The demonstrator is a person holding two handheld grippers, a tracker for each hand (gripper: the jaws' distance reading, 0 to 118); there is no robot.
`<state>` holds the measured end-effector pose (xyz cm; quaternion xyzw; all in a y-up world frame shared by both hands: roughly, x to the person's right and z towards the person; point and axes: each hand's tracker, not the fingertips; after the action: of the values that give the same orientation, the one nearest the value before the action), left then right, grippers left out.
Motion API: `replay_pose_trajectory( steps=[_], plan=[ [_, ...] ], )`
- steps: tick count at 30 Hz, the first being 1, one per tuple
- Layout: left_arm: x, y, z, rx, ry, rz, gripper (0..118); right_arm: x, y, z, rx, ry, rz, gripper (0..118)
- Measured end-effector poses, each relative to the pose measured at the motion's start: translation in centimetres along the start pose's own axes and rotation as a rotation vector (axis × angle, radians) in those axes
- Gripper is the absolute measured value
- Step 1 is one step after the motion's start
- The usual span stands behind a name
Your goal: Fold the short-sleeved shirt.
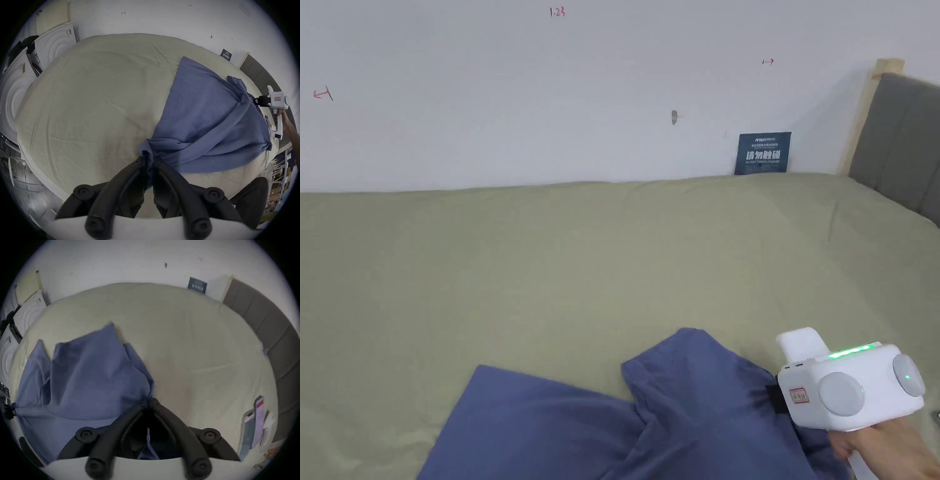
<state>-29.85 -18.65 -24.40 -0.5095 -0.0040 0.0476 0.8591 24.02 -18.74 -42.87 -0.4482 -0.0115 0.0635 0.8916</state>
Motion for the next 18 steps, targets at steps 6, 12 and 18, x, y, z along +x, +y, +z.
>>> replay_pose_trajectory(
  steps=[6, 12, 18],
  plan=[
    [-0.8, 0.7, 2.9, 0.060, -0.022, 0.034, 10, 1.9, 0.6, 7.3, 0.100, 0.018, -0.066, 0],
    [-1.2, 4.3, 9.0, 0.210, -0.096, 0.041, 10, 3.0, 0.9, 17.0, 0.252, 0.003, -0.051, 0],
    [-0.6, 10.2, 16.9, 0.388, -0.110, 0.001, 9, 4.6, 1.3, 27.3, 0.404, -0.024, -0.060, 0]
  ],
)
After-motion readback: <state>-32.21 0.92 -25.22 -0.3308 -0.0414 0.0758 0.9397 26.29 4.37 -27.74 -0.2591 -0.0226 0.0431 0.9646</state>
